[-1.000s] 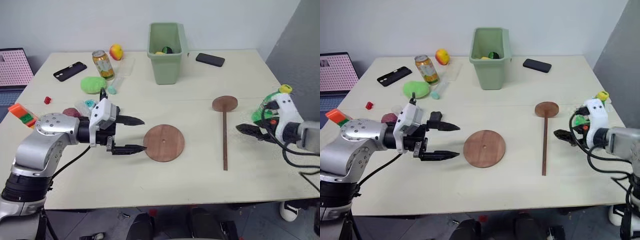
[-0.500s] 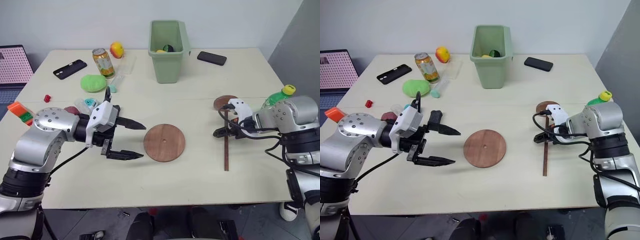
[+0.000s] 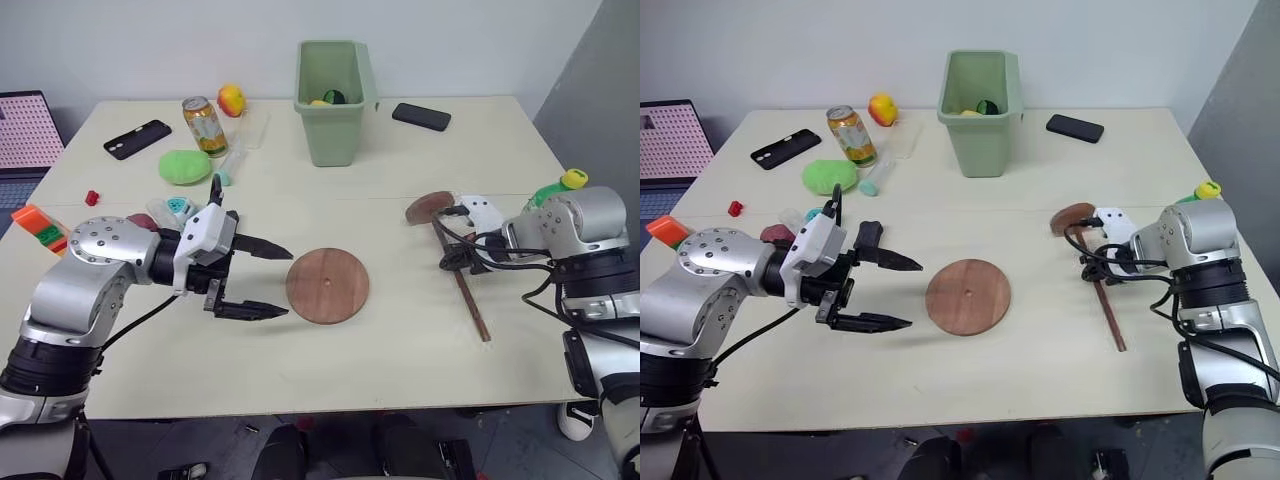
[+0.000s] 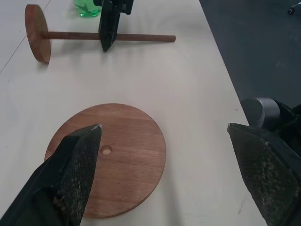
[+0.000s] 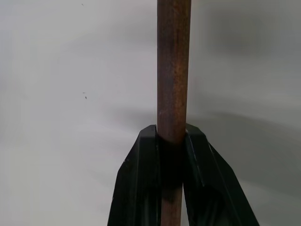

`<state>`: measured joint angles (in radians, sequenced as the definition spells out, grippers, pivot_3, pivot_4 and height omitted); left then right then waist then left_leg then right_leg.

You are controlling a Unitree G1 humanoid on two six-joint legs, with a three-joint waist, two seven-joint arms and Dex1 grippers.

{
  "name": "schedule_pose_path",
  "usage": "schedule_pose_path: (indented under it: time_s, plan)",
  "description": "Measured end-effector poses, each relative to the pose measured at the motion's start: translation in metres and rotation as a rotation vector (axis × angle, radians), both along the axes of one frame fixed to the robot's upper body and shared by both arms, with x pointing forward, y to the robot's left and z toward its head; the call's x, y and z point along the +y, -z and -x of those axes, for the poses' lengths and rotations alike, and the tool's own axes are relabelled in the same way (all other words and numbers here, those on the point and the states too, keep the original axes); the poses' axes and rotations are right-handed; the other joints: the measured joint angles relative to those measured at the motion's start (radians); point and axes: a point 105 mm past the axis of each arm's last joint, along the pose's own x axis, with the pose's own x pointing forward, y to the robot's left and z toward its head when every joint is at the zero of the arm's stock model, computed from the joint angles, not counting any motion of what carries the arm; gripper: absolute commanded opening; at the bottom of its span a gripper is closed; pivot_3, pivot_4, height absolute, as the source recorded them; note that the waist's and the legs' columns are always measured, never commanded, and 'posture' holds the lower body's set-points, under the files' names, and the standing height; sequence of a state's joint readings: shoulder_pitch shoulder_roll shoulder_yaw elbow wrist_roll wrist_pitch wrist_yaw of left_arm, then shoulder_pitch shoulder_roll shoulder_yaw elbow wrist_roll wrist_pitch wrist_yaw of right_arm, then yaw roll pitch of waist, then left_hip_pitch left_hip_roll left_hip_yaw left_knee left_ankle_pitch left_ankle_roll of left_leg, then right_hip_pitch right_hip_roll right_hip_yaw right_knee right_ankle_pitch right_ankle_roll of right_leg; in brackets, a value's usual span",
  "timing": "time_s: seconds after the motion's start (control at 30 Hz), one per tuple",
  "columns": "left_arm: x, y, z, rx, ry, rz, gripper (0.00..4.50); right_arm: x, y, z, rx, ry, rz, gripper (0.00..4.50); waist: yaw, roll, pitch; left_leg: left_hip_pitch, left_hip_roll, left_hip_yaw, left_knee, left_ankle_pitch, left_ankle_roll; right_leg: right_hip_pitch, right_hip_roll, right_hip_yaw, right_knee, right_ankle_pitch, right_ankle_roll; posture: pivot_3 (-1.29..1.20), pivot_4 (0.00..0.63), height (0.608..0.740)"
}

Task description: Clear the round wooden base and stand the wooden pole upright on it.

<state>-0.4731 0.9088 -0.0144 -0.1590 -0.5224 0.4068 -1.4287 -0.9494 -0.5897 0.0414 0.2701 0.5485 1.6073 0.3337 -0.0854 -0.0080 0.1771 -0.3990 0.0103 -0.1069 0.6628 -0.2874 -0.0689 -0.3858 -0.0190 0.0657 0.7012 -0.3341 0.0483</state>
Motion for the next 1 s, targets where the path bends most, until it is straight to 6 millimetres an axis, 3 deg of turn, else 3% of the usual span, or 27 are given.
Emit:
schedule_pose_path:
  time_s: [0.07, 0.2, 0.3, 0.37, 0.4, 0.67, 0.8, 1.0]
  plan:
    - [-0.001, 0.0, 0.0, -0.001, -0.006, 0.007, 4.5, 0.011, -0.014, -0.003, -0.082, -0.018, -0.066, 0.25, 0.0, 0.0, 0.0, -0.001, 0.0, 0.0, 0.0, 0.0, 0.0, -0.001, 0.0, 0.0, 0.001, 0.0, 0.0, 0.0, 0.15, 0.74]
    - [0.003, -0.002, -0.003, 0.01, -0.052, 0.042, 4.5, 0.035, -0.061, -0.009, -0.407, -0.099, -0.189, 0.25, -0.001, 0.0, 0.0, -0.001, 0.0, 0.0, 0.0, 0.0, 0.0, -0.002, 0.0, 0.0, 0.002, 0.0, 0.0, 0.0, 0.15, 0.74]
    - [0.007, 0.001, -0.002, 0.017, -0.079, 0.063, 4.5, 0.065, -0.09, -0.002, -0.692, -0.192, -0.357, 0.25, -0.004, 0.0, 0.0, 0.0, 0.001, 0.0, 0.0, 0.0, 0.0, -0.002, 0.0, 0.0, 0.003, 0.0, 0.0, 0.0, 0.15, 0.74]
    - [0.005, 0.005, -0.002, 0.017, -0.09, 0.085, 4.5, 0.087, -0.098, 0.005, -0.811, -0.247, -0.463, 0.25, -0.005, 0.0, 0.0, 0.0, 0.001, 0.0, 0.0, 0.0, 0.0, -0.002, 0.0, 0.0, 0.004, 0.0, 0.0, 0.0, 0.15, 0.74]
    - [0.004, 0.009, -0.001, 0.018, -0.096, 0.096, 4.5, 0.105, -0.097, 0.011, -0.89, -0.293, -0.483, 0.25, -0.005, 0.0, 0.0, 0.0, 0.001, 0.0, 0.0, 0.0, 0.0, -0.003, 0.0, 0.0, 0.006, 0.0, 0.0, 0.0, 0.15, 0.74]
    - [0.011, 0.023, 0.001, 0.008, -0.129, 0.062, 4.5, 0.166, -0.075, 0.024, -1.183, -0.392, -0.49, 0.25, -0.003, 0.0, 0.0, 0.002, 0.0, 0.0, 0.001, 0.002, -0.004, -0.003, 0.0, 0.0, 0.009, 0.0, 0.0, 0.0, 0.15, 0.74]
    - [0.013, 0.023, 0.001, -0.004, -0.141, 0.063, 4.5, 0.183, -0.052, 0.037, -1.213, -0.476, -0.511, 0.25, -0.003, 0.0, 0.0, 0.002, 0.0, 0.0, 0.001, 0.003, -0.005, -0.003, 0.0, 0.001, 0.009, 0.0, 0.0, 0.0, 0.15, 0.74]
    - [0.016, 0.031, 0.002, -0.023, -0.154, 0.042, 4.5, 0.188, -0.045, 0.045, -1.228, -0.538, -0.528, 0.25, -0.003, 0.0, 0.0, 0.003, 0.001, -0.001, 0.001, 0.002, -0.004, -0.003, 0.001, 0.0, 0.01, 0.0, 0.0, 0.0, 0.15, 0.74]
